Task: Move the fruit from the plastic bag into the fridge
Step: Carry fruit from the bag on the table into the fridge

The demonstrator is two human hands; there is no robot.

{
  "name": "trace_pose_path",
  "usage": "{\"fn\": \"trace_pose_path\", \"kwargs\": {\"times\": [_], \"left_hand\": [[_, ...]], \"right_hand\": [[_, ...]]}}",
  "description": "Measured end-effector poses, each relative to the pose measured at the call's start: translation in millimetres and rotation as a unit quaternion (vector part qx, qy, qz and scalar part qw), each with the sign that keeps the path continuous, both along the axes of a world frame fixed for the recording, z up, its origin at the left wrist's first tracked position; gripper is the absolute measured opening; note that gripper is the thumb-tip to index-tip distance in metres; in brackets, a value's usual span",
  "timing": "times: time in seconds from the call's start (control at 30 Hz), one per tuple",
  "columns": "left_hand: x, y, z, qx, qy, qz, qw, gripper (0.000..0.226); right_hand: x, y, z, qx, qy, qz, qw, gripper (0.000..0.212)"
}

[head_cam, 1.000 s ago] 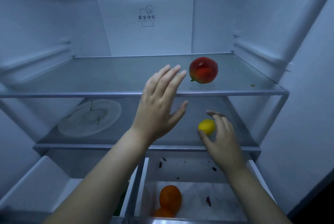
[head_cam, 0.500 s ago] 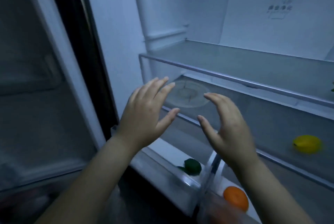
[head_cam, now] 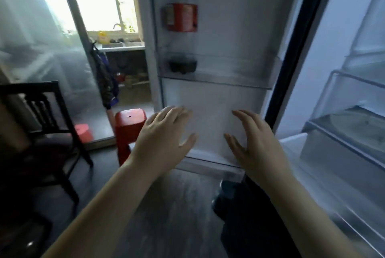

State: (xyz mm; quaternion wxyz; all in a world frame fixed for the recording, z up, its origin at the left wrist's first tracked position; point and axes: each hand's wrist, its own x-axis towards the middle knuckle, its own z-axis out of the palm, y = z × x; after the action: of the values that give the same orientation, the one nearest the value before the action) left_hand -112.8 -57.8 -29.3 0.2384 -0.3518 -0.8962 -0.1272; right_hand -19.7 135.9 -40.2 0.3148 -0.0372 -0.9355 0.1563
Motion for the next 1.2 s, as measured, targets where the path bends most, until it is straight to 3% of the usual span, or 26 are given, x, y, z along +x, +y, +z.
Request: {"fn": "trace_pose_path", "kwargs": {"times": [0.27,0.53,0.77,1.2], "left_hand": [[-25,-220,-10,-0.022,0.004,0.198,0.98,0.061],[-10,-376,-19,-0.017,-0.012,0.392,0.92,0.063],[-42,-440,-43,-0.012,-0.048,0.49,0.871,0.068],[-171,-492,-93,0.029,-0.089,0.596,0.797,0.07]], "right_hand": [[-90,-191,-12,-0.015,-0.037,0.165,0.986,0.064],[-165,-343,-15,0.004,-0.045,0.332,0.942,0.06],[-247,-423,-33,0.004,-0.055,0.452,0.89,0.061],[-428,-491,-57,0.009,-0.099,0.543,0.834,0.056]]}}
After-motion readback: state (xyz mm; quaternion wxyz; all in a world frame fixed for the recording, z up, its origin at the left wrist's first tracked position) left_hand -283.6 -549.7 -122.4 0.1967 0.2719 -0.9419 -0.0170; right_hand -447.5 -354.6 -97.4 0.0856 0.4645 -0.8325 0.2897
